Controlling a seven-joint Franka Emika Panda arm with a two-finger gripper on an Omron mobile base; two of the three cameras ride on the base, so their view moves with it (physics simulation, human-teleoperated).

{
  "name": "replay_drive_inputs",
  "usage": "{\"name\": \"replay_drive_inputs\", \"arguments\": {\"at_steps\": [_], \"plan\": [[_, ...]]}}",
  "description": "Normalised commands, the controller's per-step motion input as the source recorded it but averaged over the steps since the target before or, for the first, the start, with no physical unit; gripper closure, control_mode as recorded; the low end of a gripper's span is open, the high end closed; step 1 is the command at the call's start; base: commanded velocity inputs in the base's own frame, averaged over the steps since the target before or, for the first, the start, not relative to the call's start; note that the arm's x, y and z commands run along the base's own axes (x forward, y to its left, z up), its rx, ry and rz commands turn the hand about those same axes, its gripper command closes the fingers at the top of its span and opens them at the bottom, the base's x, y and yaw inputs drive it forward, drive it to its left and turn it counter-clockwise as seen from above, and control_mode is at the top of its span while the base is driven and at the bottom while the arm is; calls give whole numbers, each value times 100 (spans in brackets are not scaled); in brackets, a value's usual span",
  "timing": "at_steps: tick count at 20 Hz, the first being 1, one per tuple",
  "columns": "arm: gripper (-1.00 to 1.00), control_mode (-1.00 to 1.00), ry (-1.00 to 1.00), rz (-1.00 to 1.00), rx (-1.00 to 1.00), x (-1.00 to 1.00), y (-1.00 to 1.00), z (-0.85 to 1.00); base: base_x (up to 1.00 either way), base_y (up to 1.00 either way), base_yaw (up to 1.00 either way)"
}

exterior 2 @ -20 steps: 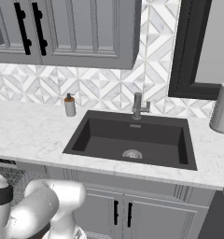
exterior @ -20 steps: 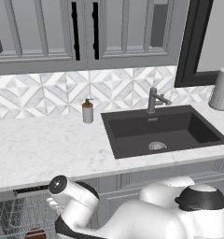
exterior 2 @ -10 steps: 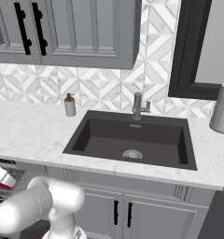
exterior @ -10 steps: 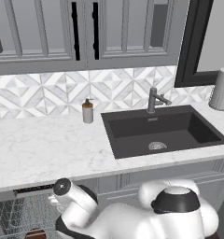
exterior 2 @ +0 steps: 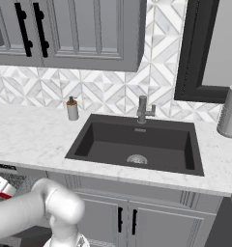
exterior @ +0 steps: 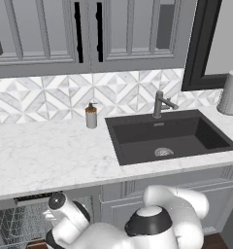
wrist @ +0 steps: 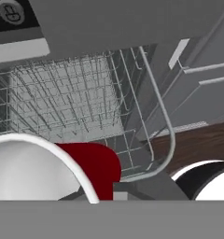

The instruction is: Pick up the cup and bowl from the counter, place them in the dishwasher, and close the dishwasher door.

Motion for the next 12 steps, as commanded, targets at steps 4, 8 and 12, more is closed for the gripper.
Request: {"name": "replay_drive_inputs", "arguments": {"at_steps": [4,8,12], "plan": [[100,-100,0,3,0,0,11,-54,0,0,0],[100,-100,0,3,0,11,4,-31,0,0,0],[100,-100,0,4,0,7,7,-36,0,0,0]]}}
